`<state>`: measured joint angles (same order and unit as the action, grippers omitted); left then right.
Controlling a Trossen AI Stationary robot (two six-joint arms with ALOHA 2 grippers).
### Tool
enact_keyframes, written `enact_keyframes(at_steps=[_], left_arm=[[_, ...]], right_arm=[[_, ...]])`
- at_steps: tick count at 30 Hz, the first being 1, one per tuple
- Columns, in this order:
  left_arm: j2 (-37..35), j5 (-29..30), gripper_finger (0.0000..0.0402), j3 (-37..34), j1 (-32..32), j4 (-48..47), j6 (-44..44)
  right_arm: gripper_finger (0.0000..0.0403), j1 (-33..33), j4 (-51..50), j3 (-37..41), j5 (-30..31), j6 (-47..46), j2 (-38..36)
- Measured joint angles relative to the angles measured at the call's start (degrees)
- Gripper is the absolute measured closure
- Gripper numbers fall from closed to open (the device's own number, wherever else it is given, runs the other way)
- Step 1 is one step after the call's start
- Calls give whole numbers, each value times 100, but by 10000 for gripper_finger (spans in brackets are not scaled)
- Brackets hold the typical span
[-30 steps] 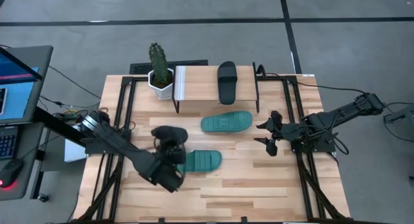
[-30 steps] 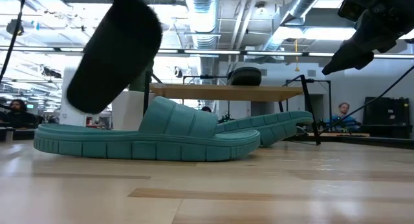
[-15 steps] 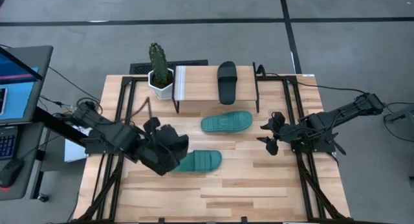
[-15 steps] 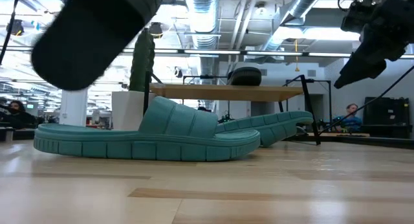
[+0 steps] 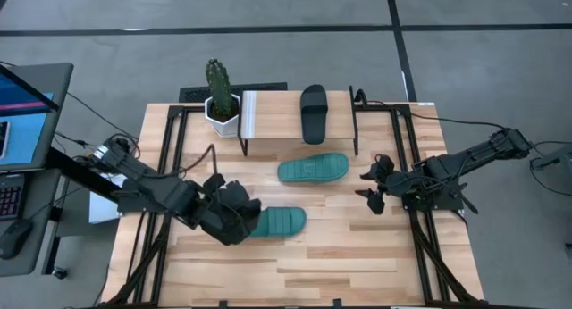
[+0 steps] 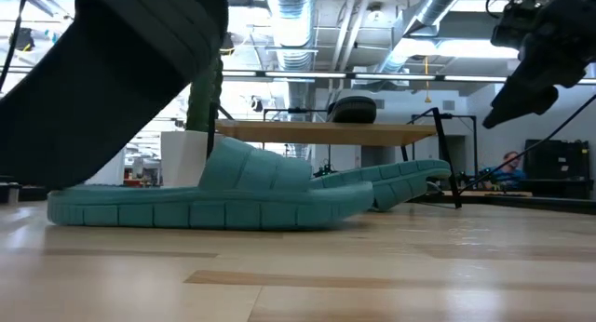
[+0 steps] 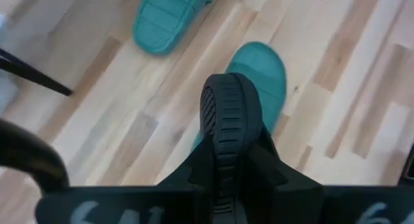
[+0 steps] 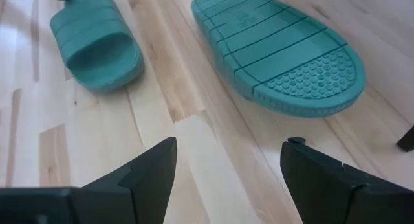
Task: Pick and place slides into the shelf
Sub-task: Put the black slipper on the shelf
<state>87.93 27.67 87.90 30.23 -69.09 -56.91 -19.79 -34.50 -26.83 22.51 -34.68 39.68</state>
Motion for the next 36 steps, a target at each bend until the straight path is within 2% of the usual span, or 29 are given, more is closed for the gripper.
enact_keyframes(at_steps=[8,15,19,23,33,36], left_arm=[[-1197,352,372,-1989,0,1872,-450],[-2053,706,372,-2965,6,1993,-771],[-2216,901,372,-3265,-55,1827,-798],[-2215,1023,372,-3304,-141,1282,-831],[-2108,921,374,-3316,-338,399,-813],[-2109,928,358,-3316,-355,334,-809]], right_arm=[[142,0,-2,0,-77,-93,0],[142,0,-14,0,-149,-149,0],[142,0,-17,0,-152,-253,2],[142,0,-15,0,-169,-283,0],[142,0,-15,0,-169,-286,1],[142,0,-15,0,-169,-288,0]])
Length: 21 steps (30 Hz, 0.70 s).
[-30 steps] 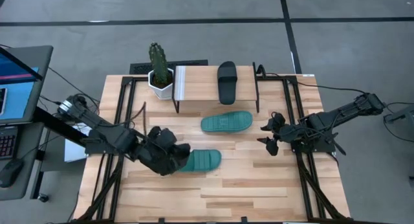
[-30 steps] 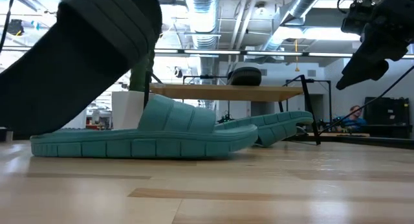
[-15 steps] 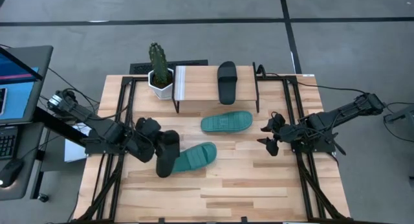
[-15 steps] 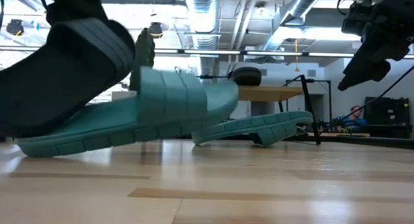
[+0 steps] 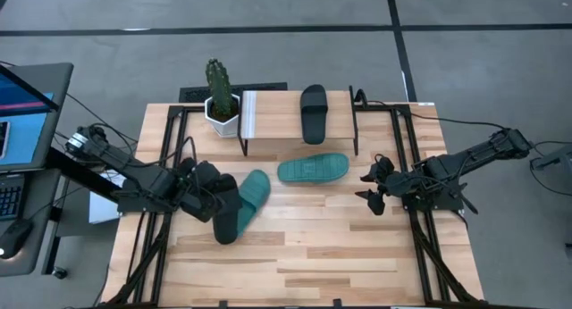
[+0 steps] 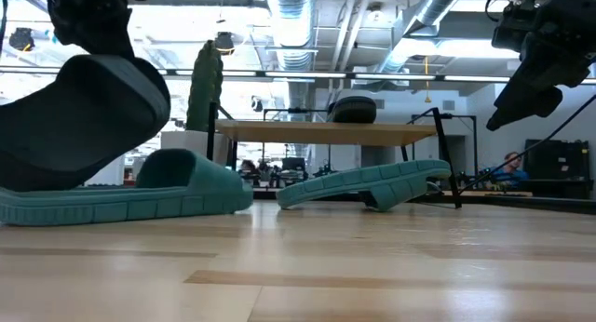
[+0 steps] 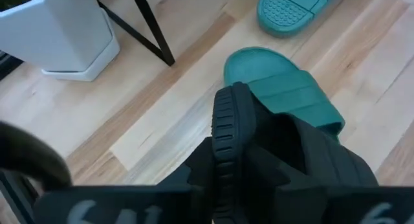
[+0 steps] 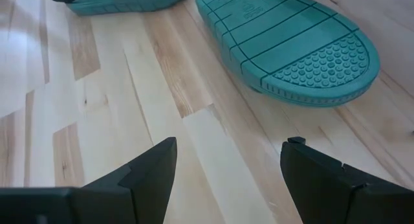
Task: Pick and place slides into the shelf
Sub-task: Put the black slipper on the shelf
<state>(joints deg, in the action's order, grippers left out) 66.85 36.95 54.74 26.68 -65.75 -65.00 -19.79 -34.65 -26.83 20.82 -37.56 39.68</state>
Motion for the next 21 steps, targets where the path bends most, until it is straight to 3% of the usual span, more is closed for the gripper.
enact_keyframes(at_steps=[8,21], left_arm=[[0,-67,302,0,-5,-463,-57],[0,-566,265,2,0,-1883,-967]], right_arm=[[142,0,0,0,0,-2,0],[142,-1,21,0,2,-105,0]])
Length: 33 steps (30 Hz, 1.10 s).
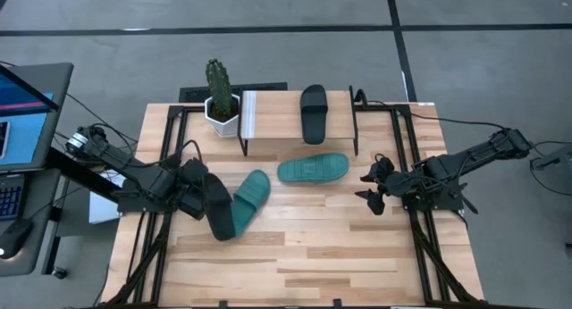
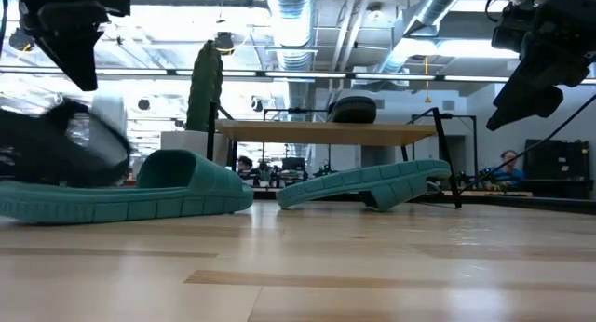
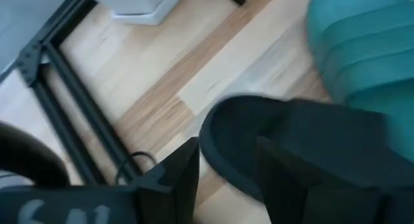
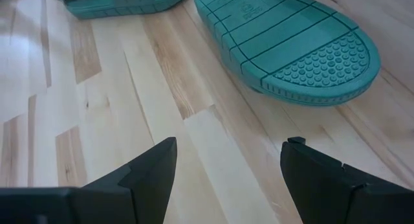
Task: Pick and place slides into the shelf
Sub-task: Put the black slipper on the shelf
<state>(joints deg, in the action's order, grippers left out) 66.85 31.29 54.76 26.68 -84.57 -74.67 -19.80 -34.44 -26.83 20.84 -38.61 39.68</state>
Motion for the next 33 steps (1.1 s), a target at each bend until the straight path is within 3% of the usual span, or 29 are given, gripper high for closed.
enact_keyframes(at_steps=[12,18,24,33], left_arm=[[225,221,229,15,-2,-125,218],[633,377,227,11,153,542,379],[507,1675,227,11,857,1622,780],[278,3740,227,11,2081,1768,-978]], right_arm=[[142,1,81,0,22,1,7],[142,1,815,0,22,60,7],[142,-3,1759,0,13,449,7],[142,23,2761,0,20,457,18]])
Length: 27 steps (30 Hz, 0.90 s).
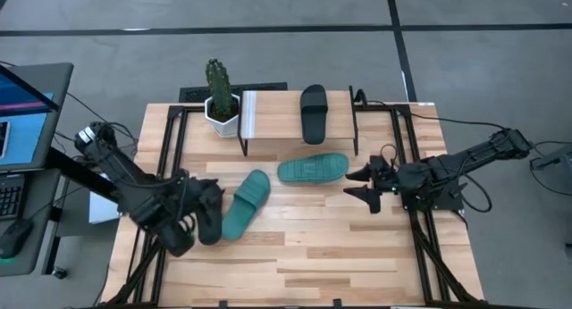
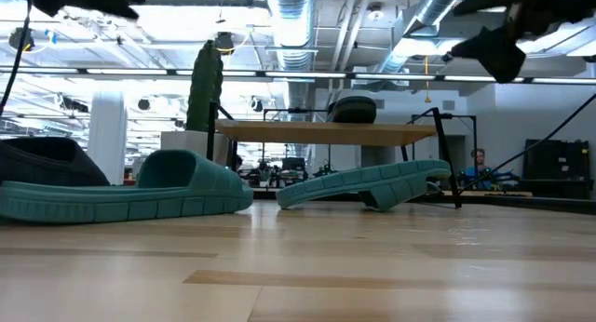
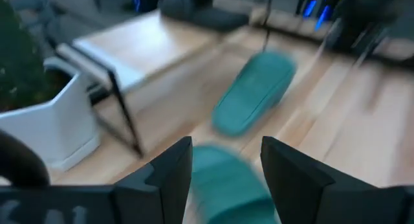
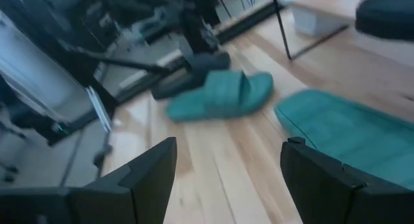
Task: Pick and place slides into the shelf
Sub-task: Put the black slipper on the shelf
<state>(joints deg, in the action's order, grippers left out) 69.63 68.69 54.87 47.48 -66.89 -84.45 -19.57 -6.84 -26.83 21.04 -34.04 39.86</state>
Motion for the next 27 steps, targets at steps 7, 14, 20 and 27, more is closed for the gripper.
enact_keyframes(at_steps=[7,14,20,27], left_arm=[[-45,1406,227,0,670,111,-415],[-619,1707,227,2,1035,60,383],[-1322,-507,227,4,1148,56,1075],[-1596,-2941,227,4,1066,-322,1211]], right_arm=[[142,85,1457,-116,20,348,671],[142,154,1850,-1087,491,1195,2193],[142,365,1706,-1920,627,1211,2979],[142,529,1248,-2308,629,1204,3174]])
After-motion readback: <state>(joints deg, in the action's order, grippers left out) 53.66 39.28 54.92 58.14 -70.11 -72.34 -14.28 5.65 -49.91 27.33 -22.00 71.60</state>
